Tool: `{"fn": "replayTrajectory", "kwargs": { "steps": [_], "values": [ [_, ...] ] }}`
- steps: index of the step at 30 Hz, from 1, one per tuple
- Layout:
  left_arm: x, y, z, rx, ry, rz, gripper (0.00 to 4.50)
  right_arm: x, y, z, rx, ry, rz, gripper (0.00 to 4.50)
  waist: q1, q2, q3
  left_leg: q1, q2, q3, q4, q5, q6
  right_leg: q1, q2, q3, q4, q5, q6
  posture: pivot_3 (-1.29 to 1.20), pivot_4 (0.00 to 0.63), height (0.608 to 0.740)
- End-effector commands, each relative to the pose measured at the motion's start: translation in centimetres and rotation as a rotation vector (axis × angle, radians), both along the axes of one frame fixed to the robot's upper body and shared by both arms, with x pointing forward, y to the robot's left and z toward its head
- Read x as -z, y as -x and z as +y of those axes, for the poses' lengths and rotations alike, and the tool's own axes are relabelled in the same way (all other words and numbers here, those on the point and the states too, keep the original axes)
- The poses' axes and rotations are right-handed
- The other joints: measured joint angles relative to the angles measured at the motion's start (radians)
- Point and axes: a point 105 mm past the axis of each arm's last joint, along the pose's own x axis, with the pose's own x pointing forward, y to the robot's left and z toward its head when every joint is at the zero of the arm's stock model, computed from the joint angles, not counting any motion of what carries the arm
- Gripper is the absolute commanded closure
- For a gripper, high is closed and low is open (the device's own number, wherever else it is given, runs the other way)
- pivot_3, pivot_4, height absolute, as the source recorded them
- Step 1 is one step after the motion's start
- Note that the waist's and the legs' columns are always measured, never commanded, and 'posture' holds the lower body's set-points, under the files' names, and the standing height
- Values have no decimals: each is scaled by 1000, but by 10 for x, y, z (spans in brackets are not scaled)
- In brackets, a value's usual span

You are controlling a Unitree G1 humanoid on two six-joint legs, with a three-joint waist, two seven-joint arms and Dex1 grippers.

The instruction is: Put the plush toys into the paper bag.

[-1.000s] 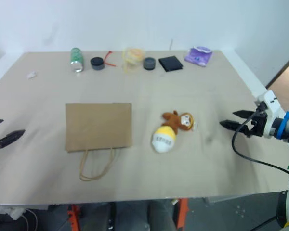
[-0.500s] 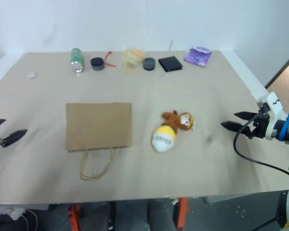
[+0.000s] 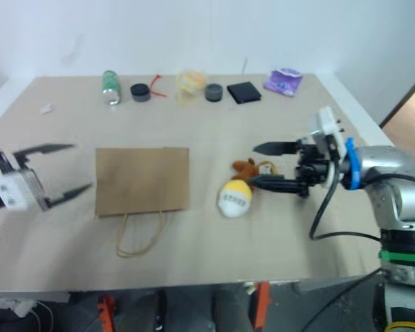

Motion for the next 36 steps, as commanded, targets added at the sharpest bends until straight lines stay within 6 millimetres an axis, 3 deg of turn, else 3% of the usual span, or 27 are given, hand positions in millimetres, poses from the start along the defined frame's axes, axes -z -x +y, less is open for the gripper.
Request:
{"fn": "replayTrajectory", "kwargs": {
  "steps": [1,7,12,30,35,36],
  "values": [
    [20,20,-10,154,-129,-102,0,-14,16,21,-77,12,-89,37,0,0,0,0,0,0,0,0,0,0,0,0,0,0,0,0,150,740],
    [35,34,-20,267,-127,-191,0,-6,24,27,-79,29,-99,37,0,0,0,-1,1,1,2,0,0,0,0,0,0,1,0,0,150,740],
    [37,25,-23,284,-138,-256,0,-3,23,25,-51,25,-99,37,0,0,0,-1,2,3,9,1,2,1,0,0,0,6,1,0,150,740],
    [75,22,-36,324,-185,-181,0,-1,23,25,-16,18,-90,37,0,0,-1,-1,12,21,10,3,5,-1,0,2,0,11,0,0,150,740],
    [76,19,-51,354,-152,-191,0,-1,22,26,-11,16,-86,37,0,0,-1,-1,12,22,10,3,5,-1,-1,2,0,11,0,0,150,740],
    [75,18,-54,360,-142,-195,244,-1,22,26,-10,14,-85,1,0,0,-1,-1,12,22,10,3,5,-1,-1,2,0,11,0,0,150,740]
  ]
}}
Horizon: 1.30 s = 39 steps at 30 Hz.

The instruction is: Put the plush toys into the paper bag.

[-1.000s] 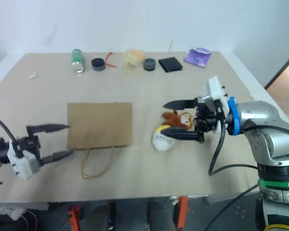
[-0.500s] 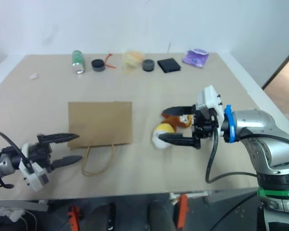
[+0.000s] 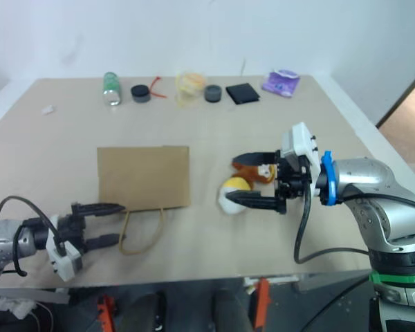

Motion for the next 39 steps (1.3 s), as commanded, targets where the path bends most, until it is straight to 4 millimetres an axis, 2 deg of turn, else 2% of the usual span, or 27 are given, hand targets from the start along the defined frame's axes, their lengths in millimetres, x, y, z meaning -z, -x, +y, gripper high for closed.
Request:
{"fn": "replayTrajectory", "kwargs": {
  "steps": [1,3,5,7,8,11,16,17,19,20,21,23,24,25,28,34,39],
  "values": [
    [-6,-3,-13,36,43,-29,515,-10,4,2,-12,-10,-40,0,0,0,0,0,0,0,0,0,0,0,0,0,0,0,0,0,150,740],
    [-7,-4,-16,40,55,-35,1171,-11,4,3,-12,-12,-40,0,0,0,0,0,0,1,0,0,0,0,0,0,0,0,0,0,150,740],
    [-7,-6,-17,39,60,-33,2181,-12,4,2,-10,-13,-39,0,0,0,0,0,0,1,0,0,0,0,0,0,0,0,1,0,150,740],
    [-6,-7,-17,36,63,-22,2764,-12,5,2,-7,-14,-37,0,0,0,0,0,0,1,0,0,0,0,0,0,0,0,1,0,150,740],
    [-5,-7,-17,37,64,-17,3406,-12,5,2,-6,-15,-34,0,0,0,0,0,0,1,0,0,0,0,0,0,0,0,1,0,150,740],
    [-7,-9,-17,28,86,-14,4480,-9,6,1,0,-17,-19,0,0,0,0,0,0,1,0,0,0,0,0,1,0,0,1,0,150,740],
    [-43,-26,-24,-44,285,-32,4480,6,10,9,-3,-40,46,0,0,0,0,0,0,1,0,0,0,0,0,1,0,0,1,0,150,740],
    [-53,-29,-26,-61,339,-31,4500,10,10,11,3,-46,56,416,0,0,0,-1,0,1,0,0,0,0,0,1,0,1,1,0,150,740],
    [-66,-33,-30,-86,411,-14,4500,16,9,16,17,-61,75,882,0,0,0,-1,0,1,1,0,0,0,0,1,0,1,1,0,150,740],
    [-73,-34,-36,-87,447,-9,4500,27,6,25,40,-84,92,1413,0,0,0,-1,0,1,1,0,0,0,0,1,0,1,1,0,150,740],
    [-78,-34,-41,-88,468,-2,4500,36,4,34,61,-105,112,1719,0,-1,-1,-1,0,1,1,0,0,0,0,1,0,1,1,0,150,740],
    [-82,-32,-48,-89,482,13,4500,51,3,51,78,-133,135,2556,-3,-2,-2,0,0,1,1,0,0,0,1,1,0,1,1,0,150,740],
    [-82,-31,-50,-94,483,20,4500,55,0,57,98,-151,138,3134,-3,-1,-1,0,0,1,1,0,0,0,2,1,0,1,2,0,150,740],
    [-82,-30,-51,-98,484,26,4500,56,-4,62,118,-172,139,3276,-3,-1,-1,-1,0,1,1,0,0,-1,2,2,0,1,2,0,150,740],
    [-79,-29,-53,-113,481,44,4500,57,-11,76,150,-208,127,4458,-4,-1,-1,0,0,1,1,0,0,-1,3,3,0,1,2,0,150,740],
    [-77,-26,-57,-125,489,77,4500,50,-28,90,209,-285,116,4488,-1,-1,-1,-1,0,1,1,1,2,0,2,3,0,2,2,0,150,740],
    [-82,-27,-62,-139,542,95,4500,61,-35,98,231,-286,127,4488,-1,-2,-2,-1,0,1,1,1,2,-1,3,3,0,2,2,0,150,740]
  ]
}}
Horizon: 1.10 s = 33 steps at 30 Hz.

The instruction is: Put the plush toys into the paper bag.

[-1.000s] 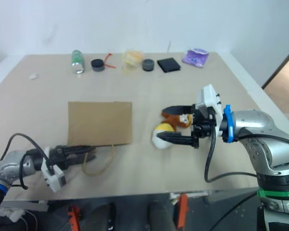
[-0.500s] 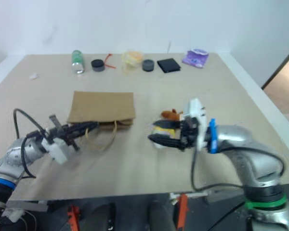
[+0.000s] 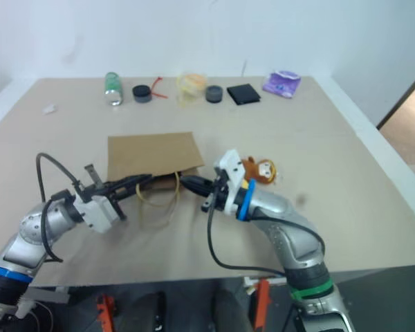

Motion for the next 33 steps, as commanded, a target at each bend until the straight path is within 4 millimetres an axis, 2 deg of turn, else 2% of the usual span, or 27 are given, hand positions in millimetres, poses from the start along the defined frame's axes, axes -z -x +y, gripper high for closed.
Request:
{"fn": "replayTrajectory", "kwargs": {
  "steps": [1,7,13,16,19,24,26,33],
  "values": [
    [-18,1,0,-15,80,-29,4500,-2,-4,5,10,-15,-35,4488,0,0,0,0,0,0,0,0,0,0,0,0,0,0,0,0,150,740],
    [-24,1,-2,-33,130,-12,4500,9,-10,5,46,-16,-18,4488,-1,0,0,0,0,0,0,0,0,0,0,0,0,0,0,0,150,740],
    [-30,-2,-1,-51,162,-11,4500,2,-20,13,87,-90,-19,4488,-1,0,0,0,0,0,0,0,0,0,1,0,0,0,0,0,150,740],
    [-31,-1,-3,-49,179,0,4500,2,-25,28,85,-97,-16,4488,-1,0,0,0,0,0,0,0,0,0,1,0,0,0,0,0,150,740],
    [-31,1,-6,-42,181,3,4500,3,-38,46,134,-107,5,4488,-3,0,0,0,0,-1,0,0,0,0,2,0,0,0,0,0,150,740],
    [-39,-2,-5,-61,230,0,4500,28,-58,59,267,-42,91,4488,-2,0,0,0,1,-2,-1,0,0,-1,3,0,0,1,-1,0,150,740],
    [-45,-4,-1,-84,272,-1,4500,39,-58,61,286,-2,127,4488,0,-1,0,-1,1,-2,0,0,0,-1,3,0,0,1,-1,0,150,740],
    [-73,-22,24,-226,508,0,4500,59,-52,56,298,56,162,4488,-1,-2,-1,-1,1,-3,0,0,0,-1,4,0,-1,1,-1,0,150,740]
  ]
}}
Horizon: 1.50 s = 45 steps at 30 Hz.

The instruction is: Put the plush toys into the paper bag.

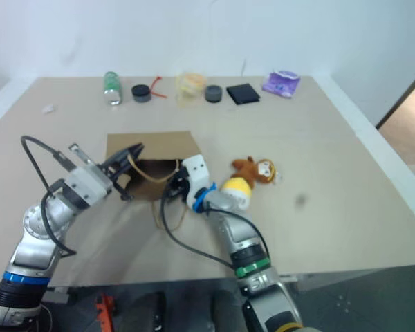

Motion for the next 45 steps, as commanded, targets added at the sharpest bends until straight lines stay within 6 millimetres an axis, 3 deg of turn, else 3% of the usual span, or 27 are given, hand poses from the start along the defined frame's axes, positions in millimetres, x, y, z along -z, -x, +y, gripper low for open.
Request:
{"fn": "replayTrajectory", "kwargs": {
  "steps": [1,10,15,19,25,28,31,35,38,41,45],
  "values": [
    [-28,-2,13,-61,128,-53,4500,2,6,0,-12,27,-15,4488,0,-1,-1,0,0,-1,0,0,0,0,0,0,0,0,0,0,150,740],
    [-47,-6,16,-81,220,-70,4500,15,8,-3,-13,130,-17,4488,0,-2,-2,1,0,-2,0,0,0,1,1,0,0,0,0,0,150,740],
    [-67,-5,15,-81,280,-112,4500,17,8,-4,-22,156,-27,4488,0,-3,-2,1,0,-2,0,0,0,1,1,0,0,0,0,0,150,740],
    [-68,-6,15,-87,283,-105,4500,14,8,-5,-22,161,-48,4488,0,-3,-2,1,0,-3,0,0,0,1,1,0,0,0,0,0,150,740],
    [-49,-6,7,-64,221,-58,4500,-12,7,-6,-39,64,-143,4488,-1,-3,-2,0,0,-3,0,0,0,1,2,0,0,0,0,0,150,740],
    [-37,-2,-1,-39,190,-28,4500,-55,19,-7,-121,-74,-266,4488,0,-3,-2,-1,0,-3,0,0,0,1,2,0,0,0,0,0,150,740],
    [-28,-1,-6,-28,180,0,4500,-90,37,-15,-216,-165,-345,3576,0,-3,-2,-1,0,-3,0,0,0,0,2,0,0,-1,0,0,150,740],
    [-21,-1,-10,-22,169,20,4500,-117,63,-38,-339,-187,-385,1757,1,-3,-1,-1,0,-4,0,0,0,1,1,0,0,-1,0,0,150,740],
    [-22,-1,-11,-20,181,27,4500,-129,60,-78,-315,-117,-345,258,2,-3,-1,-1,0,-4,0,0,0,1,1,0,-1,-1,0,0,150,740],
    [-24,0,-12,-16,193,26,4500,-125,47,-120,-215,26,-284,109,2,-3,-1,-1,-1,-4,1,0,0,1,0,0,-2,-1,0,0,150,740],
    [-26,-1,-11,-21,231,35,4500,-98,40,-162,-124,218,-135,109,0,-3,-1,0,-1,-4,-1,0,0,1,1,0,-2,-1,-1,0,150,740]
  ]
}}
